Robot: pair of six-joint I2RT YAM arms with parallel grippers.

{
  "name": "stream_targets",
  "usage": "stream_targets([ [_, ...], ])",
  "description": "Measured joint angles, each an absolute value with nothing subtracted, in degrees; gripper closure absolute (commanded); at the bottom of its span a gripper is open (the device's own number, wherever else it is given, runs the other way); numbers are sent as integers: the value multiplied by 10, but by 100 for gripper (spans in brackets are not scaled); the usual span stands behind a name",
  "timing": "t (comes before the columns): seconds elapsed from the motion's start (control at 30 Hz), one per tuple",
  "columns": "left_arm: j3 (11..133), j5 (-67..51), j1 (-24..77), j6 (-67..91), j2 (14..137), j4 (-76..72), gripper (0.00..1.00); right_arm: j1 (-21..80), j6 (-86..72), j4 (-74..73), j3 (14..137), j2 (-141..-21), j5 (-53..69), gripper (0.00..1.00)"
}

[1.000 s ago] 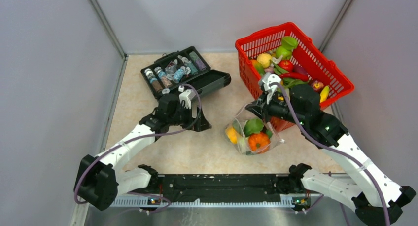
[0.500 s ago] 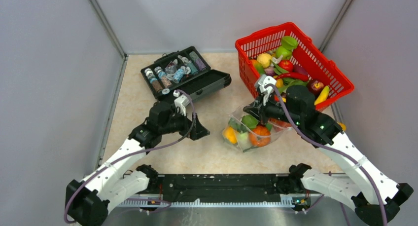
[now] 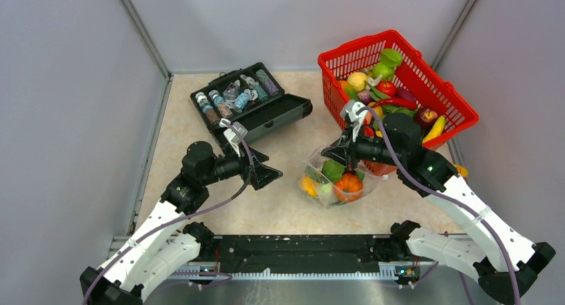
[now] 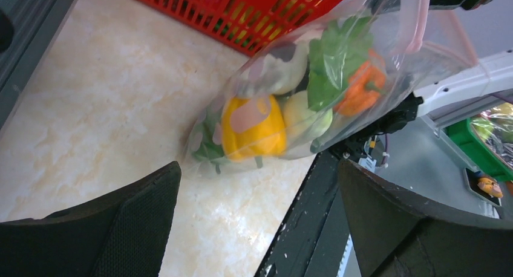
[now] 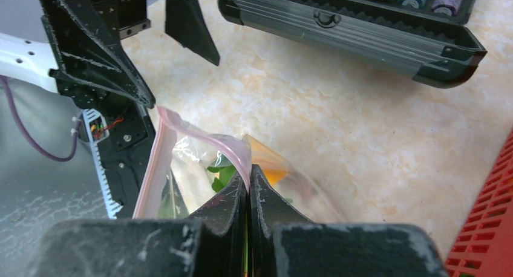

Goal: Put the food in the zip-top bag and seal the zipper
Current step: Adjust the zipper food storage bag at the center of the board.

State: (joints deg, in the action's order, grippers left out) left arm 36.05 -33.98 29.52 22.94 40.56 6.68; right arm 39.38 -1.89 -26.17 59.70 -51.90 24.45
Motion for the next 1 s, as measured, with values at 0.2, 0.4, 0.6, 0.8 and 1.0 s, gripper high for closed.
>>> stream_targets([
  [0.2, 337, -408, 300, 244, 433, -56, 1, 394, -32, -260, 597, -484, 295, 100],
  [0.4, 305, -442, 360, 207, 444, -150, 1, 394, -32, -256, 597, -475, 310, 100],
  [0.6, 283, -402, 440, 164, 429, -173, 1, 394, -28, -249, 602, -517, 323, 100],
  [0.8, 277, -308, 456, 119, 423, -177, 1, 394, -1, -249, 632, -604, 335, 100],
  [1.0, 277, -251, 456, 70, 438, -178, 1, 394, 40, -251, 670, -663, 352, 100],
])
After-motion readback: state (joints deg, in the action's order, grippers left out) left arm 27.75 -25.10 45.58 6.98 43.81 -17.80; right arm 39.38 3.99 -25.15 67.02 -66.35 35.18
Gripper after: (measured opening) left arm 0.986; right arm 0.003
